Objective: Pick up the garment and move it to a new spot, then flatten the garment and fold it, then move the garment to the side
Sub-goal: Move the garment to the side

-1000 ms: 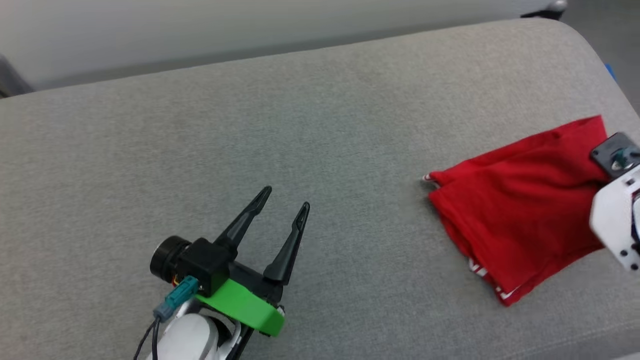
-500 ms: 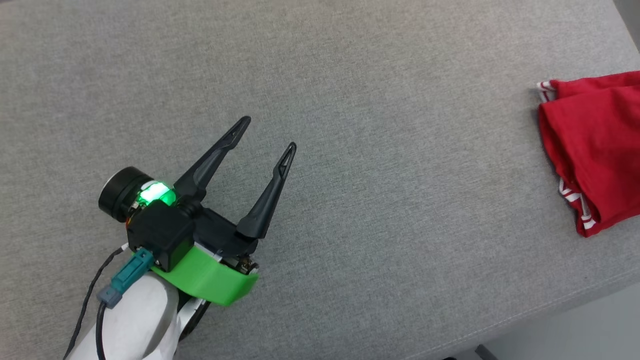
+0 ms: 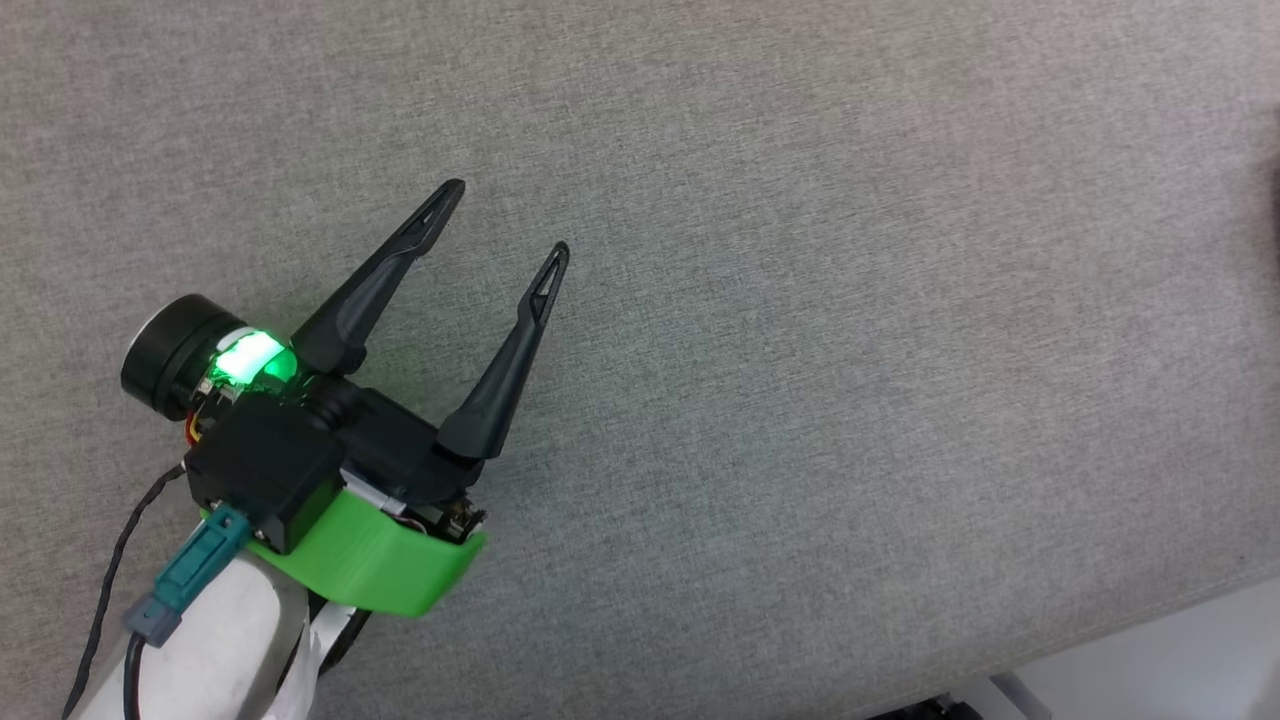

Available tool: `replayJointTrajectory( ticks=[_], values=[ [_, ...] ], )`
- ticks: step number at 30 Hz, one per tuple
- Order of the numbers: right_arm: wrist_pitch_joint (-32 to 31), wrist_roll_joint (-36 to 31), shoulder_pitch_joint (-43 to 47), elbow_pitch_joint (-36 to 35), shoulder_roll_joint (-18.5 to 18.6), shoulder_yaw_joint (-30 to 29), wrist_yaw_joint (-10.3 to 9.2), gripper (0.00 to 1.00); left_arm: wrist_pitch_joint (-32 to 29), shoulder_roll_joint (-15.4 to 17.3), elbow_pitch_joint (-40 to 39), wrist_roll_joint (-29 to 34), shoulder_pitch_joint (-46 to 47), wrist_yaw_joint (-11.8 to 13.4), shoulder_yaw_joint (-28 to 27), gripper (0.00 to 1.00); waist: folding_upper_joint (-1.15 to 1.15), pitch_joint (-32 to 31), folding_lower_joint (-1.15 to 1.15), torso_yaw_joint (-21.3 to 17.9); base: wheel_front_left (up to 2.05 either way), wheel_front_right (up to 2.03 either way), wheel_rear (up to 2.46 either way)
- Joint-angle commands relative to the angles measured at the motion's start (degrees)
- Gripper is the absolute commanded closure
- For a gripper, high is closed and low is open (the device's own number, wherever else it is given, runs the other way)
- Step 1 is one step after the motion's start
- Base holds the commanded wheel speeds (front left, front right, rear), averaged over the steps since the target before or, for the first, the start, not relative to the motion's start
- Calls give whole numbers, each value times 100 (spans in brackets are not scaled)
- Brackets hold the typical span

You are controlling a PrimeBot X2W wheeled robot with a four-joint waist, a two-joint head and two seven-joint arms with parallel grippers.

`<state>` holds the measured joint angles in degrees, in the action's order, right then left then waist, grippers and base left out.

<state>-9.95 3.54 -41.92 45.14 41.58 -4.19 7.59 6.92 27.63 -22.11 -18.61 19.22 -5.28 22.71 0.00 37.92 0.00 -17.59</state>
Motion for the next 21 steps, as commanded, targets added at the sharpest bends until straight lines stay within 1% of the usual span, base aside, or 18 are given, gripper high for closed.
replayJointTrajectory(
  ticks=[1, 5, 6, 7, 11, 15, 18, 19, 21],
  values=[
    [80, -71, -149, 135, -55, 3, -10, 100, -18, 47, -28, 76, 38, 31, -11, 0, 0, 114, 0, 109, 0, 0, 0],
    [237, -159, -334, 495, -91, 2, -10, 100, 0, 49, -17, 82, 44, 42, 7, 0, 0, 126, 0, 154, 0, 0, 0],
    [266, -182, -385, 590, -101, -15, -10, 55, 18, 47, 5, 78, 45, 43, 9, 0, 0, 112, 0, 162, 0, 0, 0],
    [291, -206, -424, 664, -109, -33, -10, 0, 36, 44, 31, 74, 41, 44, 11, 0, 0, 90, 0, 168, 0, 0, 0],
    [442, -335, -595, 903, -132, -118, -10, 0, 155, 0, 214, 55, 19, 39, 61, 0, 0, -96, 0, 200, 0, 0, 0],
    [665, -380, -712, 941, -88, -93, -10, 0, 374, -134, 466, -31, -15, 42, 103, 0, 0, -417, 0, 259, 0, 0, 0],
    [853, -171, -799, 793, -151, -25, -10, 0, 563, -324, 728, -243, -97, 83, 28, 0, 0, -755, 0, 318, 0, 0, 0],
    [968, 8, -814, 603, -198, 52, -10, 0, 652, -402, 918, -321, -175, 92, -17, 0, 0, -1006, 0, 366, 0, 0, 0],
    [1049, 253, -771, 366, -267, 123, -10, 0, 719, -489, 1113, -391, -277, 92, -53, 0, 0, -1294, 0, 433, 0, 0, 0]
  ],
)
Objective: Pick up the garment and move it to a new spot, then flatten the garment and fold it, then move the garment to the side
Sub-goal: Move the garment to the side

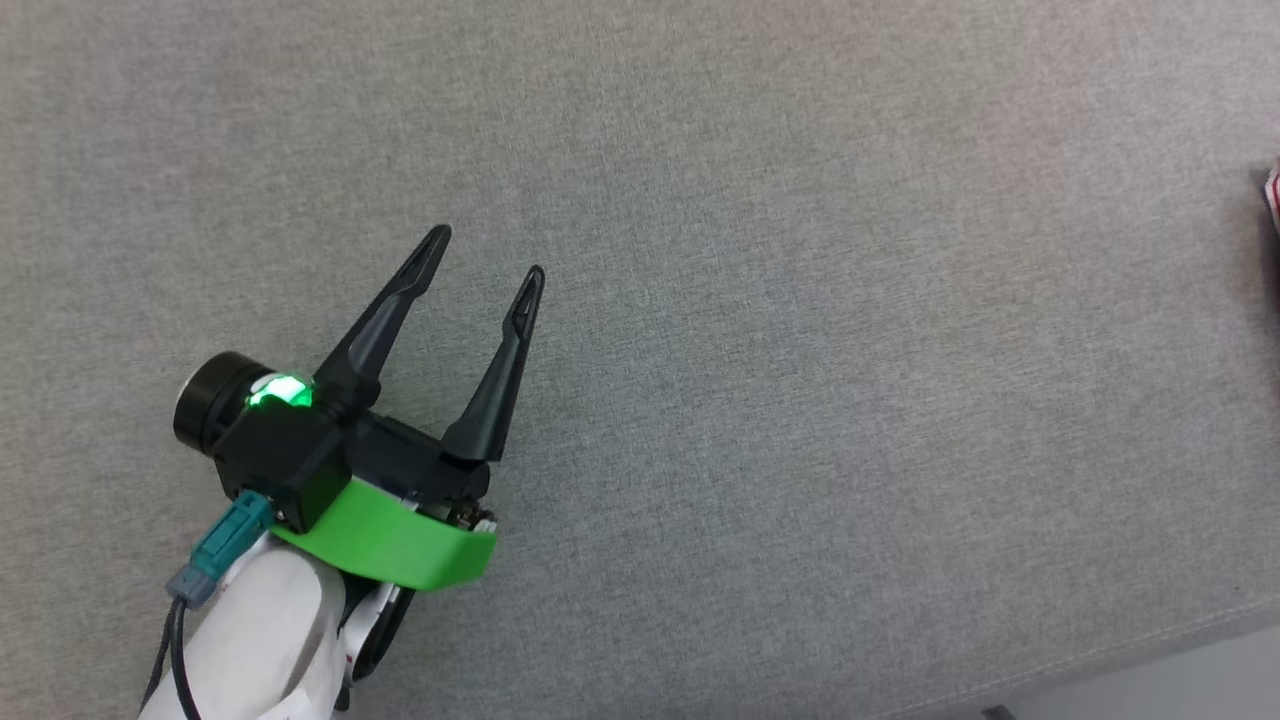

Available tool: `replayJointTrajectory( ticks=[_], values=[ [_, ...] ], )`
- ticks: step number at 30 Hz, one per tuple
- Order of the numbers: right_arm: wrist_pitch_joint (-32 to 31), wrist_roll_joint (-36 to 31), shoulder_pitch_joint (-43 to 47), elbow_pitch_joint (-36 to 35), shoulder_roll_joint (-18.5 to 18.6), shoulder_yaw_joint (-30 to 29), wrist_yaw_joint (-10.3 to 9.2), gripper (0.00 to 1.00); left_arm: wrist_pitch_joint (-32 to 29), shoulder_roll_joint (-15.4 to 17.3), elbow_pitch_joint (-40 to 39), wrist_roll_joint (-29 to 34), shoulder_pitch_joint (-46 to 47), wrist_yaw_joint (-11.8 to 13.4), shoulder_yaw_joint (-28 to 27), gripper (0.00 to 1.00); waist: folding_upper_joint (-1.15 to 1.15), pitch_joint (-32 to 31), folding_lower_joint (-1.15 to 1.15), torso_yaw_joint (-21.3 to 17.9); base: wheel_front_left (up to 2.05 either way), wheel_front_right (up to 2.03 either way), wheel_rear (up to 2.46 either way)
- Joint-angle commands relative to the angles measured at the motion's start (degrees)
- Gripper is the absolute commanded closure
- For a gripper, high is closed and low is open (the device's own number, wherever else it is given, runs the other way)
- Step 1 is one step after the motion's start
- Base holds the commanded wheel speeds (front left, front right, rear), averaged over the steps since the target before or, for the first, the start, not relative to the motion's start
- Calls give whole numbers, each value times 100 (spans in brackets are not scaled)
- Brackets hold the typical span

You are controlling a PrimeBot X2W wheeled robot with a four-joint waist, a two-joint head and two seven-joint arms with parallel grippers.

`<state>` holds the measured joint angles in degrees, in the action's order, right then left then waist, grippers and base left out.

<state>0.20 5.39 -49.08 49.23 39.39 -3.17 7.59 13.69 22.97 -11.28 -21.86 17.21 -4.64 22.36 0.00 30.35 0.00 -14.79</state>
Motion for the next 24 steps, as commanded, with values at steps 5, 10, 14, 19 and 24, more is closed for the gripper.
replayJointTrajectory(
  ticks=[5, 10, 14, 19, 24],
  values=[
    [240, 745, 354, -1015, -238, 226, -10, 0, 115, -250, 464, -193, -381, 67, -188, 0, 0, -1228, 0, 360, 0, 0, 0],
    [408, 1544, 1366, -2524, -560, 288, -10, 0, 127, -693, 717, -368, -776, 147, -579, 0, 0, -1914, 0, 633, 0, 0, 0],
    [517, 1807, 2406, -3794, -923, 119, -10, 0, 129, -920, 839, -236, -1143, 173, -918, 0, 0, -2279, 0, 803, 0, 0, 0],
    [719, 1709, 3640, -5053, -1703, -225, -10, 0, 129, -1164, 954, -10, -1514, 112, -1253, 0, 0, -2584, 0, 1028, 0, 0, 0],
    [961, 1403, 4548, -5538, -2345, -218, -10, 0, 130, -1400, 1040, 270, -1780, 17, -1470, 0, 0, -2768, 0, 1217, 0, 0, 0]
  ],
)
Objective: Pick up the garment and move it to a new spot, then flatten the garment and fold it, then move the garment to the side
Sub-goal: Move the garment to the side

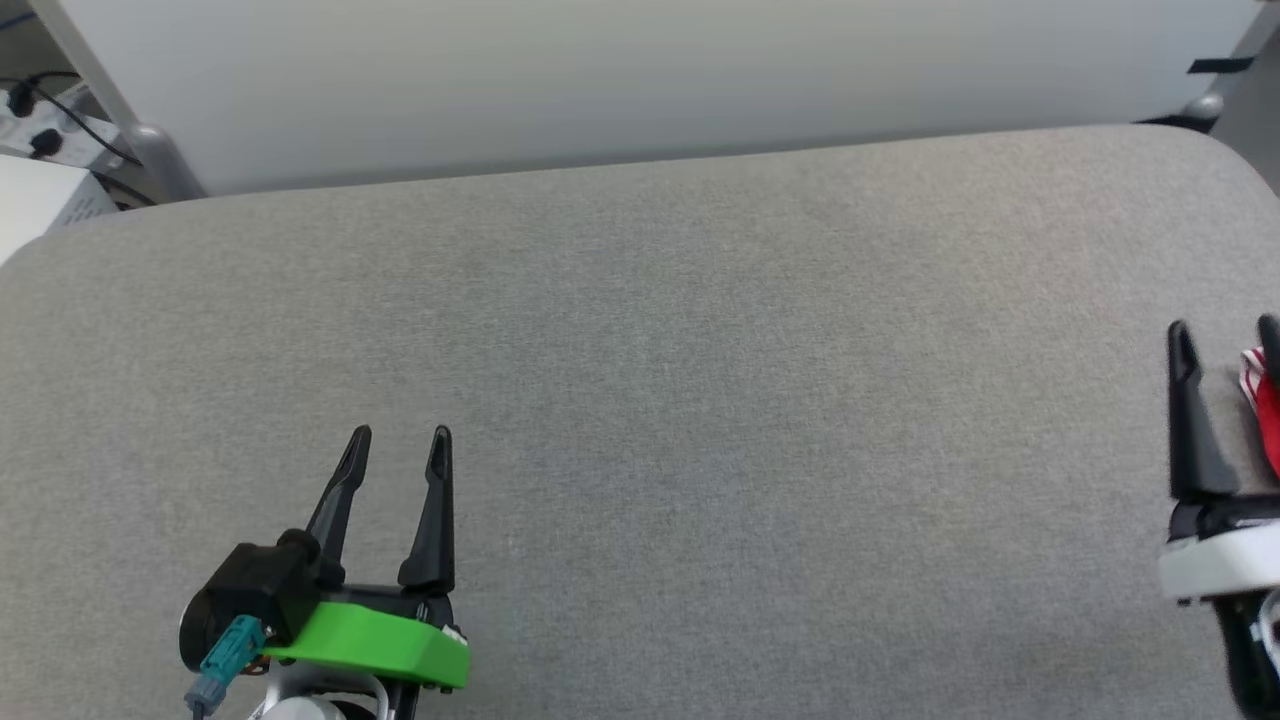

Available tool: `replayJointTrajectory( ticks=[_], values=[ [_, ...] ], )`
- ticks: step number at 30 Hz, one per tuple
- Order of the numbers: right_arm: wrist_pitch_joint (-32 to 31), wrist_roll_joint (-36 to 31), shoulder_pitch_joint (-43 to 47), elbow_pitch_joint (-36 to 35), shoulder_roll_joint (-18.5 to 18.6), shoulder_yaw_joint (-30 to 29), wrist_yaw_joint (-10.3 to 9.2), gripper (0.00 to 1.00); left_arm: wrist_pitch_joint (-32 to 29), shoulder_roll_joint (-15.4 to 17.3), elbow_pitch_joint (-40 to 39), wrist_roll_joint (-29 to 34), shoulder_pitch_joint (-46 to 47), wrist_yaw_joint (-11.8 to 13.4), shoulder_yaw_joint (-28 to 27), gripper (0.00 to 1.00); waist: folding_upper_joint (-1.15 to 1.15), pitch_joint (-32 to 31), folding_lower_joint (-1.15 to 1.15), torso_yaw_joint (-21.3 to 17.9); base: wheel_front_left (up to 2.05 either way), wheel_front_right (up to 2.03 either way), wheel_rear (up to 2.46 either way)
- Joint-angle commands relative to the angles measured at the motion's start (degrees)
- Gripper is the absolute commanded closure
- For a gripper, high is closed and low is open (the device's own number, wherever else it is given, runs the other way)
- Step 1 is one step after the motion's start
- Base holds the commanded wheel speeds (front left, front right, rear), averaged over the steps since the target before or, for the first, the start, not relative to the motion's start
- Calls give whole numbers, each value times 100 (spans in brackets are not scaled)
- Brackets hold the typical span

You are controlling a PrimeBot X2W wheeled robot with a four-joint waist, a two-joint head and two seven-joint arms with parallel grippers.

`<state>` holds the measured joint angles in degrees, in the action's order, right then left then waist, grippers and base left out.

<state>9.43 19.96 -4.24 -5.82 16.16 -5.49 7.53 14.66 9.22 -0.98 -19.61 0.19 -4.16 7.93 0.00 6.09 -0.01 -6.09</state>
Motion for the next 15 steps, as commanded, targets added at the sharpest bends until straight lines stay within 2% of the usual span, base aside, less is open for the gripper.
replayJointTrajectory(
  ticks=[1, 9, 15],
  values=[
    [97, -133, 218, -63, -146, 62, -4, 0, 33, -89, 22, 100, -130, -45, -93, 0, 0, -370, 1, 374, 0, 0, 0],
    [422, -547, 951, 190, -888, 91, -4, 0, 33, -454, 137, 440, -517, -160, -408, 0, 0, -623, 1, 610, 0, 0, 0],
    [499, -666, 997, 288, -1038, 175, -4, 0, 33, -559, 245, 651, -559, -224, -468, 0, 0, -657, 1, 675, 0, 0, 0]
  ],
)
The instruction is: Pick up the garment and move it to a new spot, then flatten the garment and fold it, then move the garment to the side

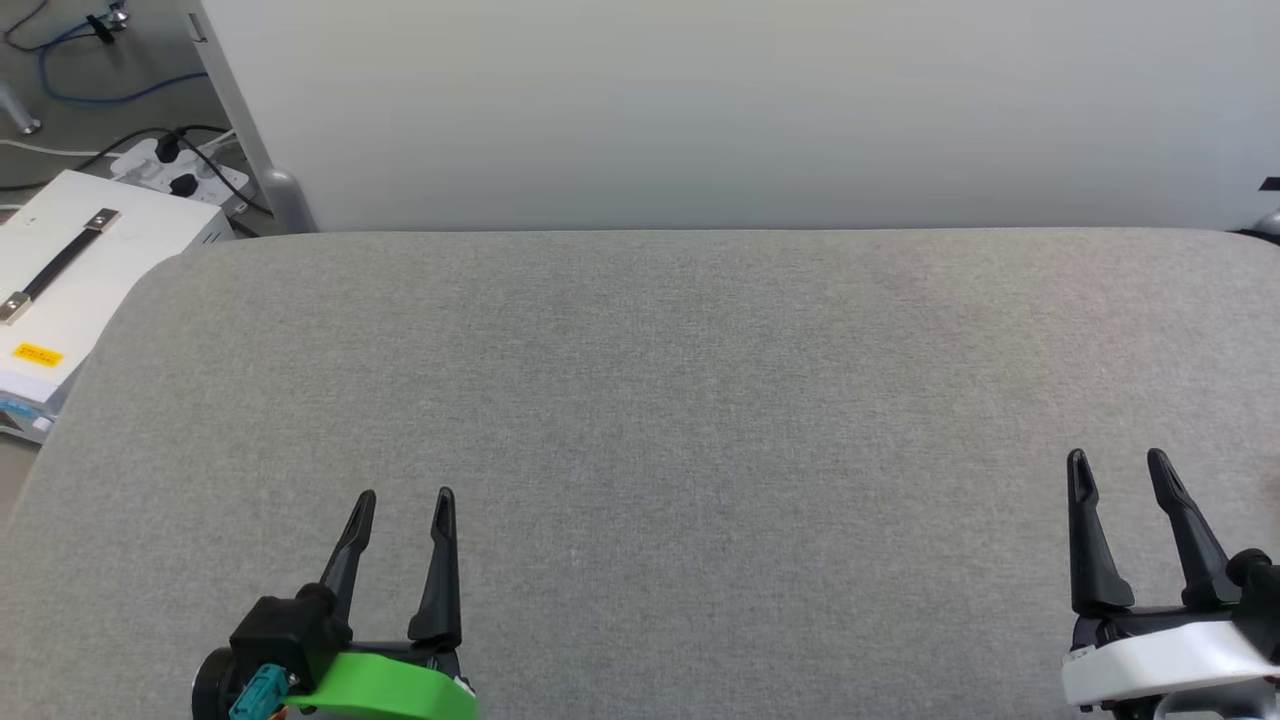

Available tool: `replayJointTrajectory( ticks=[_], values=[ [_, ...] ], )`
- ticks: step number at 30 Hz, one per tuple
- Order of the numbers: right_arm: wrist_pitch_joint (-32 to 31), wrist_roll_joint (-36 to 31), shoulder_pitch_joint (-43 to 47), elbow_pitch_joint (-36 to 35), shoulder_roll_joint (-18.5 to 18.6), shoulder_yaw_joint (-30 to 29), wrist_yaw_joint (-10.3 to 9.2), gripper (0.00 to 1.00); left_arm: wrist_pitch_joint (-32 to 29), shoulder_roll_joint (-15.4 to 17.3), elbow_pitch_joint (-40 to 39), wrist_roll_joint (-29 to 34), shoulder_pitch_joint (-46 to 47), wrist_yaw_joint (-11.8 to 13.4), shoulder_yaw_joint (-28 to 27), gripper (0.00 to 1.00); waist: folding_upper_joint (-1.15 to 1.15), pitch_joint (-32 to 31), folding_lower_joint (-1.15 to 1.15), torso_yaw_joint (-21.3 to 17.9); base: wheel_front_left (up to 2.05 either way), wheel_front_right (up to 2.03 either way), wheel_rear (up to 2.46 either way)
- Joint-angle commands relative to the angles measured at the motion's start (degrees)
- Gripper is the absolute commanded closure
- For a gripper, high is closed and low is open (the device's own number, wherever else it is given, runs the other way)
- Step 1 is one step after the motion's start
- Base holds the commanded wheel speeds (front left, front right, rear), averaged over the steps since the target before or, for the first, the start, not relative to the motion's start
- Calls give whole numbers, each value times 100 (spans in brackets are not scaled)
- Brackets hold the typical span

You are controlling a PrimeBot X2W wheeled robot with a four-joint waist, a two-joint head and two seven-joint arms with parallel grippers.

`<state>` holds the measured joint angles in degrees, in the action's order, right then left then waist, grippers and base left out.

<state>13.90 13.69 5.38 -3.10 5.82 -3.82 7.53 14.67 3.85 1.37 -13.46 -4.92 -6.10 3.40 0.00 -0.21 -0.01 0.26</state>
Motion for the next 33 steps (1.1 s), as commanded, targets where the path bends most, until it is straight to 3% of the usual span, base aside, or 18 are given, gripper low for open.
replayJointTrajectory(
  ticks=[1, 29, 30, 33],
  values=[
    [56, -51, 31, 20, -6, 20, -4, 0, 32, -30, 2, 62, -33, -41, -9, 0, 0, -21, 1, 45, 0, 0, 0],
    [98, -32, -35, -15, -16, 138, -4, 0, 32, -96, -68, 99, 42, -137, -48, 0, 0, 135, 1, 0, 0, 0, 0],
    [49, -35, -2, -3, -6, 131, 0, 100, 0, -67, -62, 87, 11, -121, -33, 100, 0, 134, 1, 0, 0, 0, 0],
    [43, -37, -2, -2, -4, 129, 0, 100, -12, -63, -55, 89, 11, -120, -24, 100, 0, 138, 1, -1, 0, 0, 0]
  ],
)
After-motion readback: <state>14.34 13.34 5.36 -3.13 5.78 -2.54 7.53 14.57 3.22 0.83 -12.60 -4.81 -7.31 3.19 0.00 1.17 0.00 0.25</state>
